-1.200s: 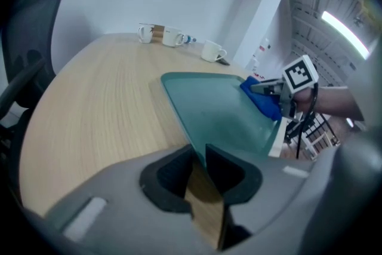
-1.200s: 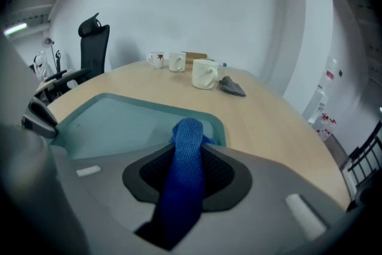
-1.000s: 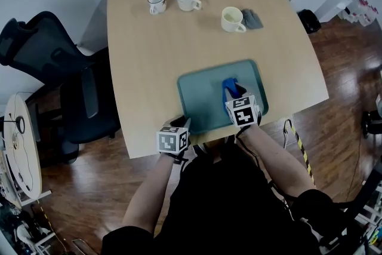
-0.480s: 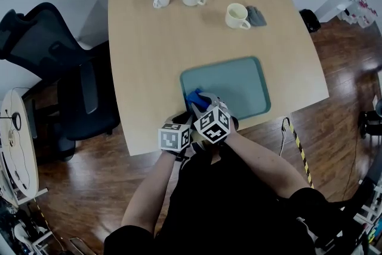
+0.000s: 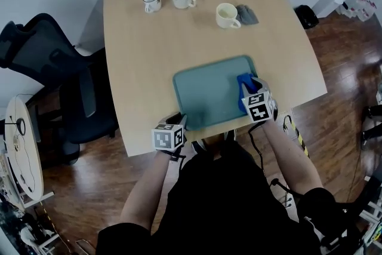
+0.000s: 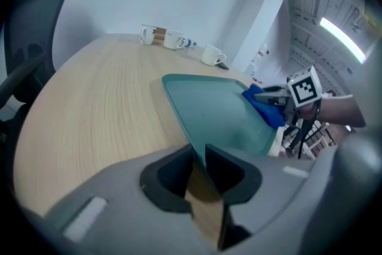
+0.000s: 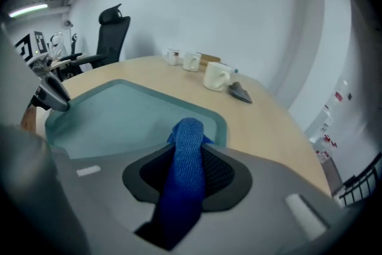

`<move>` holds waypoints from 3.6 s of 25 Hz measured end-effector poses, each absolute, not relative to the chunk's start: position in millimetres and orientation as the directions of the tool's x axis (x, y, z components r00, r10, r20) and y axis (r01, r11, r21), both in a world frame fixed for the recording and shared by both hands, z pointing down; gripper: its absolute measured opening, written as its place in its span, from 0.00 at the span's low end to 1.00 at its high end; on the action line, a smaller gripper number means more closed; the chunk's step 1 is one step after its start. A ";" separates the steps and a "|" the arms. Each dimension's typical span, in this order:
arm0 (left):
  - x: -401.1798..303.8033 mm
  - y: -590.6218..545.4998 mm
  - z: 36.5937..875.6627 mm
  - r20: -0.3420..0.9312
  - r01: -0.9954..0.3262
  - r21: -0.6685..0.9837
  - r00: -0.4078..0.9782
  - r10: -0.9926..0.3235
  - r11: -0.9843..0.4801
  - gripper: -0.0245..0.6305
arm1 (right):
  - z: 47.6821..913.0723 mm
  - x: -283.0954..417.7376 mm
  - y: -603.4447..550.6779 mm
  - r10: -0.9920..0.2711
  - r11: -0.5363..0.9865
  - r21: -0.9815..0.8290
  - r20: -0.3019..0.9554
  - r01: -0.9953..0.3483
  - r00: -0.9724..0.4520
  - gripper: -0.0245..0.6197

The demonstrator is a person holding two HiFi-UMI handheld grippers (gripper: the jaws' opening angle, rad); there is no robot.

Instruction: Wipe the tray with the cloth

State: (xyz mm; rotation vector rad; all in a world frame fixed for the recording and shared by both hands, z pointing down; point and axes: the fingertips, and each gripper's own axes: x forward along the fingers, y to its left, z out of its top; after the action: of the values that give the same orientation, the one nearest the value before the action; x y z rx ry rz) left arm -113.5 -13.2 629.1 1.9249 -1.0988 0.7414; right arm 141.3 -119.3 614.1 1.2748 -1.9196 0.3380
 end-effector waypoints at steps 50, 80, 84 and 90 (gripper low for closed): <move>-115.5 -14.4 629.3 0.757 -0.892 0.347 0.449 -0.474 -0.290 0.13 | 620.9 34.1 -65.1 -0.619 0.480 -0.052 0.687 -0.876 -0.380 0.22; -139.6 -5.8 614.0 0.722 -0.921 0.335 0.386 -0.573 -0.198 0.11 | 557.2 237.6 -125.9 -0.764 0.243 -0.084 0.597 -0.966 -0.244 0.22; -145.9 15.6 587.9 0.676 -0.931 0.339 0.340 -0.654 -0.133 0.10 | 564.5 282.2 -138.9 -0.751 0.283 -0.056 0.607 -0.957 -0.258 0.22; -119.9 59.7 571.7 0.676 -0.944 0.324 0.271 -0.685 -0.054 0.10 | 602.1 298.5 -149.4 -0.687 0.356 -0.032 0.669 -0.934 -0.285 0.24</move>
State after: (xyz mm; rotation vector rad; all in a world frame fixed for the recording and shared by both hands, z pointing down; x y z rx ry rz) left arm -119.9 59.7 571.7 1.8062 -1.4808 0.4461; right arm 298.5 -149.4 602.1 1.4032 -2.0632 0.5765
